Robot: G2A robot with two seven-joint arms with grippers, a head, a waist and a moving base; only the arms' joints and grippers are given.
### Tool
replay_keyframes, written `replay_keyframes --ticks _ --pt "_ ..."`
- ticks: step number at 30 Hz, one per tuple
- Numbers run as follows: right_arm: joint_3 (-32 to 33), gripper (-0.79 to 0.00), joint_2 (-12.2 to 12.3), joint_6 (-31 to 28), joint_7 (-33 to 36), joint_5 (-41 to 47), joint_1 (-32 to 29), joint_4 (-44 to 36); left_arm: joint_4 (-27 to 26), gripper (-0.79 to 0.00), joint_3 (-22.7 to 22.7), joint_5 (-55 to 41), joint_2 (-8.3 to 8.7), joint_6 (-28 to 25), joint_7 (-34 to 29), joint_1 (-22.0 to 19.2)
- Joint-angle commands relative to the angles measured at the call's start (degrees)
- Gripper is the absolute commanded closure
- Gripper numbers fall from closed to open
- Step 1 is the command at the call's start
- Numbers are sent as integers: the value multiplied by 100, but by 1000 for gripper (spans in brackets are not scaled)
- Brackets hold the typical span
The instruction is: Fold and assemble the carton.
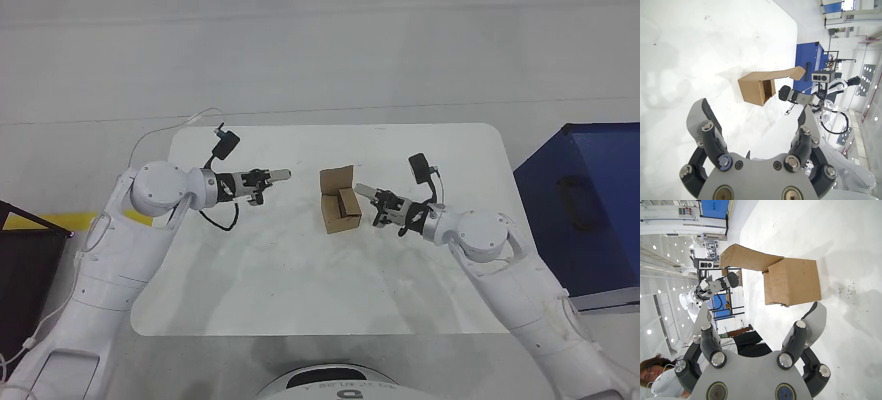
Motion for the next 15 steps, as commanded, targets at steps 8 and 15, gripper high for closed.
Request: replay_keyframes --ticks 8,15 --pt "-90 -785 -102 -1137 -836 157 -125 298 276 -785 229 367 -91 -1262 1281 14" --pt "-144 -785 -143 -1984 -1674 -249 -685 130 1997 -785 1187 -264 -519 -3162 1659 -992"
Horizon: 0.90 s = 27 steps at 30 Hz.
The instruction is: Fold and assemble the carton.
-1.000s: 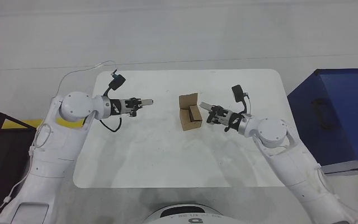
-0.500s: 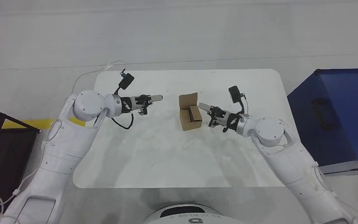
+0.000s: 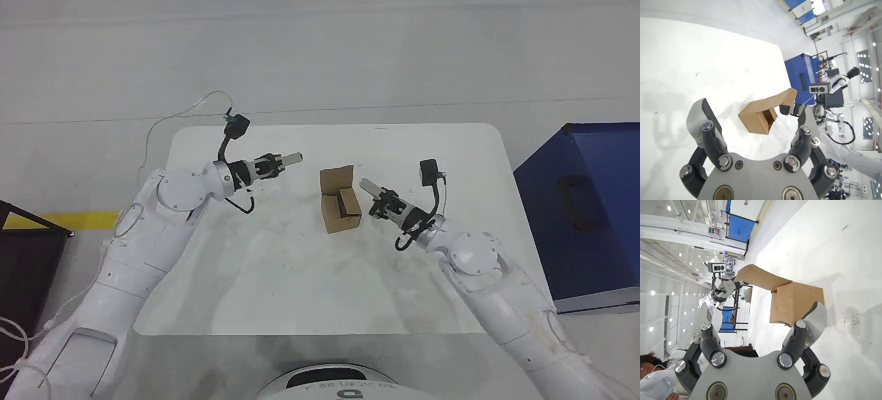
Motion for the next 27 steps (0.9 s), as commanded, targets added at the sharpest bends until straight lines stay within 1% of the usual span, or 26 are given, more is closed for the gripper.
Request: replay_keyframes --ticks 1,3,4,5,7,8,9,11,12,14,17,18,22,27 --pt "6 -785 -1 -126 -107 -77 -161 -65 599 -785 319 -295 -146 -505 -122 -360" --pt "-33 -785 8 -171 -168 -490 -303 -176 1138 -785 705 -420 -342 -896 -246 -757" --pt "-55 -785 9 -171 -172 -581 -349 -243 1272 -785 810 -459 -401 -986 -269 -854" --pt "-78 -785 14 -166 -180 -727 -448 -378 1516 -785 1004 -578 -520 -1133 -319 -1027" --pt "-79 -785 23 -177 -163 -833 -588 -519 1773 -785 1217 -781 -669 -1299 -427 -1217" --pt "-58 -785 30 -181 -137 -844 -687 -590 1946 -785 1359 -987 -782 -1437 -569 -1351" --pt "-49 -785 32 -186 -113 -824 -735 -609 2025 -785 1419 -1138 -836 -1500 -676 -1400" --pt "-2 -785 35 -208 -91 -706 -863 -626 2297 -785 1581 -1563 -992 -1713 -1137 -1584" --pt "7 -785 34 -205 -103 -680 -888 -620 2366 -785 1617 -1675 -1029 -1778 -1285 -1623" --pt "-6 -785 22 -209 -141 -607 -932 -601 2560 -785 1684 -2091 -1121 -1913 -1798 -1709" --pt "-95 -785 -13 -207 -169 -521 -887 -502 2804 -785 1734 -2578 -1211 -2049 -2609 -1827" --pt "-136 -785 -27 -205 -166 -503 -855 -468 2809 -785 1768 -2659 -1232 -1944 -2715 -1851" --pt "-269 -785 -81 -240 -113 -370 -705 -311 2704 -785 1914 -2714 -1229 -1699 -2960 -1849" --pt "-345 -785 -128 -343 -15 -237 -551 -135 2668 -785 2051 -2640 -1181 -1636 -3023 -1802"
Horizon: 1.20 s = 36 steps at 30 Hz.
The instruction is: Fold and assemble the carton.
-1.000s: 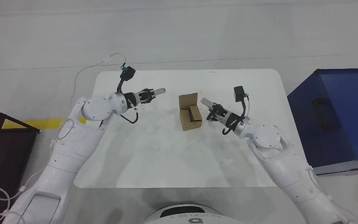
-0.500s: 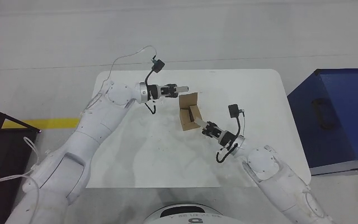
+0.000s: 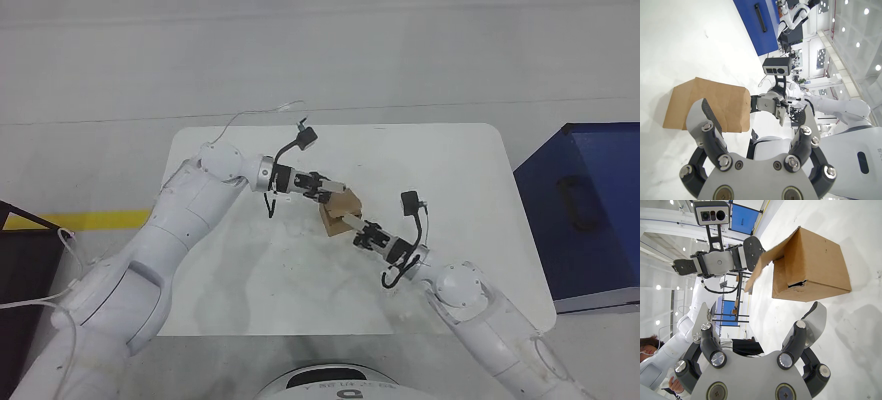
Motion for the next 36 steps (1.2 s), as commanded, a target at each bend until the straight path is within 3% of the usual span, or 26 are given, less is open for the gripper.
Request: replay_keyframes --ticks 1,9,11,12,13,14,19,24,36 --pt "-20 -785 -15 -43 14 34 43 57 -21 -785 45 -22 11 29 -28 15" --pt "57 -785 -34 208 -366 -488 43 31 -143 -785 229 24 35 63 -62 -35" --pt "100 -717 -27 276 -327 -567 15 -9 -148 -785 271 33 38 49 -48 -44" --pt "121 -628 -26 275 -290 -551 3 -25 -156 -785 293 28 38 52 -52 -49" --pt "143 -428 -24 280 -265 -555 -5 -30 -162 -785 324 53 37 57 -56 -59" --pt "159 -357 -22 296 -235 -588 -8 -38 -169 -785 353 67 35 52 -51 -62" --pt "275 -329 -9 420 -188 -719 -75 -77 -142 -785 454 24 24 44 -43 -80" --pt "272 -332 25 1006 160 -1334 -36 -182 -65 -785 529 -24 5 45 -44 -152" --pt "51 -280 -40 1363 239 -1734 193 -129 75 -785 700 -124 -35 44 -44 -288"
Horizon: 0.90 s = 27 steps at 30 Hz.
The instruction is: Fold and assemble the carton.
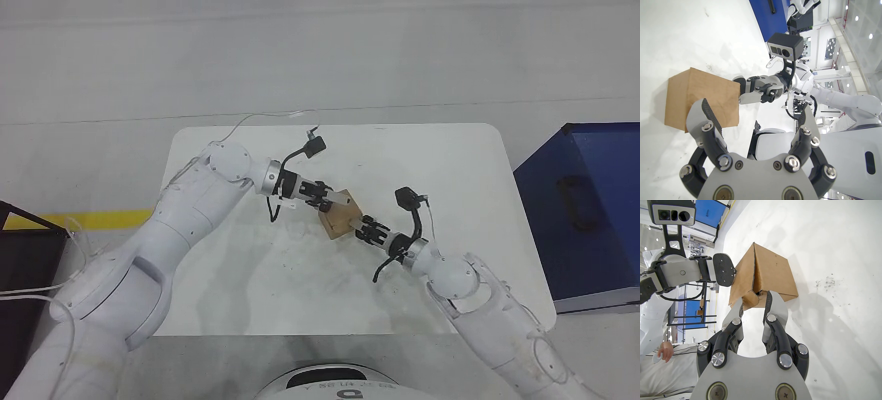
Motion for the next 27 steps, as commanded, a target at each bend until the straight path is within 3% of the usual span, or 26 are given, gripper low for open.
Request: replay_keyframes --ticks 1,27 --pt "-53 -277 -15 27 18 -38 48 24 21 -785 26 -32 -5 17 -17 -13" --pt "-422 -283 -178 391 142 -543 540 446 170 -785 358 -207 -119 -17 17 -163"
